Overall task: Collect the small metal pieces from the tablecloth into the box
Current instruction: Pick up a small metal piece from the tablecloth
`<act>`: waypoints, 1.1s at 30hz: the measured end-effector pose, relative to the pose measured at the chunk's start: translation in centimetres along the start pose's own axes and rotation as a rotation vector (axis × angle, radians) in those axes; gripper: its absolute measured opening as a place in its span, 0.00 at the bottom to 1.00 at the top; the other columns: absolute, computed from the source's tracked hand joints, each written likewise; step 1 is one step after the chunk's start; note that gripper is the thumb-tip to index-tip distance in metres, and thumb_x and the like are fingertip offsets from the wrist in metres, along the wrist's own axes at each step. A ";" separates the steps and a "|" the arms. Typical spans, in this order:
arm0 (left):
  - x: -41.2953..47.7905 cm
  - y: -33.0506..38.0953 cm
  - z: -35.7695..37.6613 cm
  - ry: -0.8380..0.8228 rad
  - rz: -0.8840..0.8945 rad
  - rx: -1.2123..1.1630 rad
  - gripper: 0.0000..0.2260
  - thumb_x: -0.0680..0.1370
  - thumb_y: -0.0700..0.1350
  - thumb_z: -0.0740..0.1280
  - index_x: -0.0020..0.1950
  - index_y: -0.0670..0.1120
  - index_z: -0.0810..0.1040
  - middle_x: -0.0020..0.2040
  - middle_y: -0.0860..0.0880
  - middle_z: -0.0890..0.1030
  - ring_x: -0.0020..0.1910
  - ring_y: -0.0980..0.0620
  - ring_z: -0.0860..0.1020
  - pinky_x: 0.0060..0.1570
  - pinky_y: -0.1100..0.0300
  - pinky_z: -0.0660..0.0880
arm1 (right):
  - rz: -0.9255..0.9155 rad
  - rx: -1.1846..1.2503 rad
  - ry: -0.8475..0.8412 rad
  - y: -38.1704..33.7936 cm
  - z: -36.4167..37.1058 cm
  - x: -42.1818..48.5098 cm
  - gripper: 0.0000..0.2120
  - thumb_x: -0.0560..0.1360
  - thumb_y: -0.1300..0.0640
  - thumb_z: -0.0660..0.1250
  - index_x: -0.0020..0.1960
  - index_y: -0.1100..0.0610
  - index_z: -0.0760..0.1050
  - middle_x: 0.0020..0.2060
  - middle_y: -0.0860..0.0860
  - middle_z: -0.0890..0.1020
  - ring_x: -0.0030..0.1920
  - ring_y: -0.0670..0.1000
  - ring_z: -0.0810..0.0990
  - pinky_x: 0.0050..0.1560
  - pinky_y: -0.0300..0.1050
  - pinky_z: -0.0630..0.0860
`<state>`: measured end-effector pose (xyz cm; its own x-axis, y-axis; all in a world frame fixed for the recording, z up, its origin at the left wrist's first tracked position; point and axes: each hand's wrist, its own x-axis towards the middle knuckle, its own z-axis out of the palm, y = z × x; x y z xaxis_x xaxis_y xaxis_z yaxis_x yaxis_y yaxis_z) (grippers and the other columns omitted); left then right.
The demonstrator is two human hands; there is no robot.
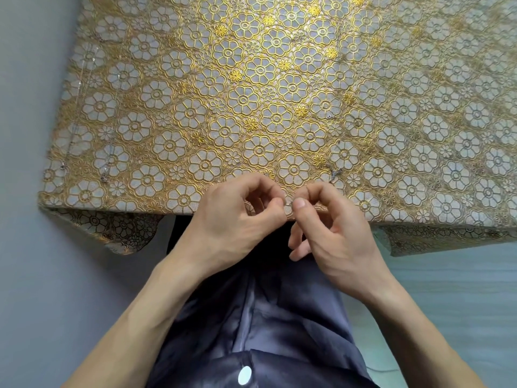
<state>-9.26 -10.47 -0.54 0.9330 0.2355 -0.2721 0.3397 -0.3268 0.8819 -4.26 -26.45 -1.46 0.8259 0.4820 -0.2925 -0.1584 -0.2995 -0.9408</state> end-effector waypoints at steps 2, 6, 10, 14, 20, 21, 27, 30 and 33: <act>0.0 -0.2 0.0 0.003 0.000 -0.033 0.07 0.76 0.45 0.72 0.39 0.55 0.79 0.30 0.61 0.76 0.28 0.61 0.72 0.32 0.72 0.66 | 0.021 0.043 -0.004 0.0 -0.2 0.1 0.07 0.82 0.56 0.64 0.45 0.49 0.74 0.25 0.50 0.78 0.27 0.51 0.79 0.30 0.51 0.81; 0.0 -0.2 0.0 0.030 0.013 -0.014 0.03 0.73 0.53 0.69 0.42 0.56 0.82 0.35 0.60 0.80 0.32 0.60 0.76 0.35 0.71 0.70 | -0.007 0.020 -0.021 0.0 -0.5 0.0 0.05 0.79 0.51 0.64 0.44 0.45 0.74 0.26 0.50 0.78 0.26 0.51 0.79 0.30 0.55 0.82; -0.2 0.2 0.0 0.009 0.053 0.027 0.04 0.73 0.53 0.70 0.44 0.58 0.84 0.40 0.59 0.83 0.38 0.57 0.80 0.37 0.72 0.71 | -0.049 -0.024 -0.007 0.1 -0.6 -0.1 0.05 0.78 0.50 0.64 0.43 0.47 0.73 0.27 0.50 0.78 0.25 0.51 0.79 0.28 0.43 0.76; -0.4 0.2 0.1 0.046 0.066 -0.010 0.02 0.73 0.52 0.74 0.44 0.56 0.85 0.39 0.60 0.83 0.37 0.58 0.79 0.37 0.71 0.71 | -0.139 -0.155 0.040 0.3 -0.7 -0.1 0.04 0.79 0.53 0.65 0.45 0.49 0.73 0.31 0.46 0.77 0.27 0.48 0.80 0.28 0.43 0.76; -0.5 0.3 0.2 0.088 0.080 0.016 0.01 0.71 0.51 0.73 0.39 0.56 0.83 0.38 0.58 0.83 0.36 0.57 0.79 0.38 0.70 0.72 | -0.335 -0.397 0.080 0.6 -0.8 0.0 0.06 0.79 0.51 0.63 0.48 0.53 0.74 0.41 0.41 0.74 0.37 0.46 0.79 0.34 0.40 0.77; -0.5 0.4 0.3 0.097 0.083 0.026 0.01 0.71 0.51 0.73 0.39 0.55 0.83 0.38 0.58 0.83 0.36 0.57 0.80 0.38 0.70 0.72 | -0.352 -0.421 0.083 0.6 -0.8 0.0 0.07 0.79 0.51 0.63 0.48 0.54 0.74 0.41 0.41 0.74 0.37 0.46 0.79 0.34 0.37 0.75; -0.6 0.6 0.9 0.153 0.088 0.053 0.02 0.70 0.50 0.73 0.39 0.52 0.83 0.38 0.59 0.82 0.35 0.59 0.79 0.36 0.71 0.71 | -0.329 -0.409 0.095 0.7 -0.7 0.0 0.07 0.79 0.50 0.62 0.48 0.52 0.73 0.42 0.40 0.74 0.37 0.46 0.80 0.34 0.43 0.78; -0.7 0.5 1.1 0.159 0.079 0.054 0.03 0.70 0.51 0.73 0.39 0.53 0.83 0.37 0.59 0.82 0.34 0.59 0.78 0.36 0.71 0.71 | -0.327 -0.396 0.095 0.8 -0.7 0.0 0.06 0.79 0.50 0.62 0.48 0.52 0.73 0.42 0.40 0.75 0.37 0.48 0.80 0.33 0.49 0.79; -0.7 0.4 1.2 0.180 0.066 0.063 0.02 0.70 0.50 0.73 0.39 0.54 0.83 0.37 0.60 0.82 0.33 0.60 0.78 0.35 0.72 0.70 | -0.344 -0.418 0.092 0.8 -0.7 -0.1 0.07 0.79 0.51 0.62 0.47 0.54 0.73 0.41 0.41 0.75 0.36 0.48 0.80 0.32 0.48 0.78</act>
<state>-9.63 -11.88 -0.50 0.9192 0.3694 -0.1364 0.2904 -0.4020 0.8684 -4.08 -27.30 -2.06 0.8387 0.5419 0.0540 0.3423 -0.4474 -0.8262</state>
